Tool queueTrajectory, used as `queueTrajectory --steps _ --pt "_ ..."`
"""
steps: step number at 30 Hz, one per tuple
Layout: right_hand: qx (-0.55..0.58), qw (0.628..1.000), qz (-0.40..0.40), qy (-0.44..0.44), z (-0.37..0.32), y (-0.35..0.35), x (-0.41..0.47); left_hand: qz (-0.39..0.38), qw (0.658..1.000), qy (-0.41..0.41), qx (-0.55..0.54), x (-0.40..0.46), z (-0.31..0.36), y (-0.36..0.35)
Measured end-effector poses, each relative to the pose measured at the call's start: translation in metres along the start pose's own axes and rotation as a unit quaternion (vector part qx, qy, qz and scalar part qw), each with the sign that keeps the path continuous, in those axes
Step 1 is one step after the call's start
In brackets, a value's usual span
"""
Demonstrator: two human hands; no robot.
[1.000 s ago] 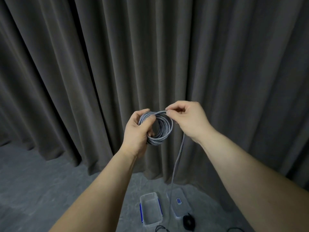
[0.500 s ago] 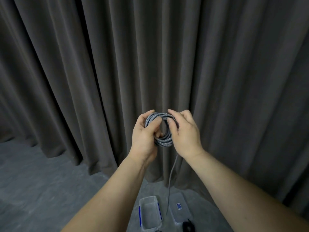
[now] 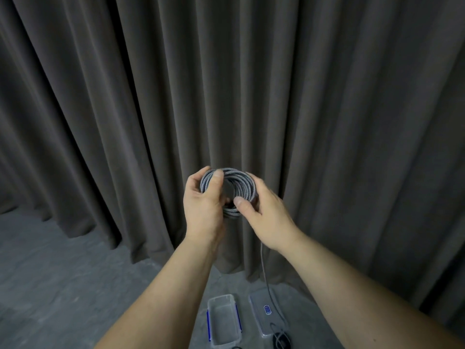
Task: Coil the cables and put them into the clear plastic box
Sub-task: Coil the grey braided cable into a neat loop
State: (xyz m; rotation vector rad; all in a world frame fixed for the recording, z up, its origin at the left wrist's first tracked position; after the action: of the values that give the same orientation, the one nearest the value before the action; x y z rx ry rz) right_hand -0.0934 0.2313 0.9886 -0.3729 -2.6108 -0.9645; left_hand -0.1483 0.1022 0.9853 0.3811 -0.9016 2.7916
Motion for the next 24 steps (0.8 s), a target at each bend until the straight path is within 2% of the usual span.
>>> queueTrajectory --steps 6,9,10,12,14,15,16,19,20,22,24 --pt "-0.048 0.996 -0.069 -0.031 0.008 -0.005 0.006 -0.002 1.000 0.022 -0.019 0.001 -0.007 -0.001" --pt "-0.065 0.995 -0.067 -0.024 0.010 -0.007 0.006 -0.016 0.999 0.028 -0.020 0.005 -0.008 -0.001" --pt "-0.031 0.998 -0.052 -0.024 0.010 -0.006 0.008 -0.029 0.999 0.026 -0.018 0.008 -0.007 -0.003" --pt "0.133 0.990 0.005 -0.046 0.016 -0.001 0.011 -0.059 0.998 0.019 -0.002 0.009 -0.007 -0.008" --pt "0.338 0.933 0.050 -0.115 0.026 -0.003 0.010 -0.093 0.996 0.009 0.015 0.007 -0.006 -0.016" --pt "0.392 0.905 0.052 -0.155 0.029 -0.007 0.008 -0.108 0.994 0.006 0.025 0.005 -0.007 -0.020" --pt "0.407 0.893 0.056 -0.183 0.031 -0.008 0.006 -0.119 0.992 0.002 0.039 0.003 -0.008 -0.023" --pt "0.383 0.886 0.144 -0.216 0.040 0.000 0.000 -0.128 0.988 -0.017 0.089 -0.001 -0.010 -0.028" --pt "0.343 0.897 0.186 -0.206 0.040 0.008 -0.002 -0.124 0.986 -0.024 0.106 -0.001 -0.011 -0.028" --pt "0.236 0.924 0.259 -0.153 0.030 0.025 -0.008 -0.109 0.984 -0.040 0.132 -0.002 -0.010 -0.029" --pt "0.186 0.932 0.300 -0.085 0.018 0.036 -0.014 -0.094 0.984 -0.048 0.145 -0.003 -0.010 -0.028"
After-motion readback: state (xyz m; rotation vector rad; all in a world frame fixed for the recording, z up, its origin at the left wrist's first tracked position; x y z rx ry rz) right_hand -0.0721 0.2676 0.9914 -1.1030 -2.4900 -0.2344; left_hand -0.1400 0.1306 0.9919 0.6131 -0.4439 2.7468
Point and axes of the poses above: each hand's wrist, its own x-axis towards the middle knuckle, its own y-axis out of the back of the hand, z = x × y, the point moved 9 cm from there along x, towards the middle knuckle, and after that the axes turned 7 degrees about -z, right-handed, at the moved point
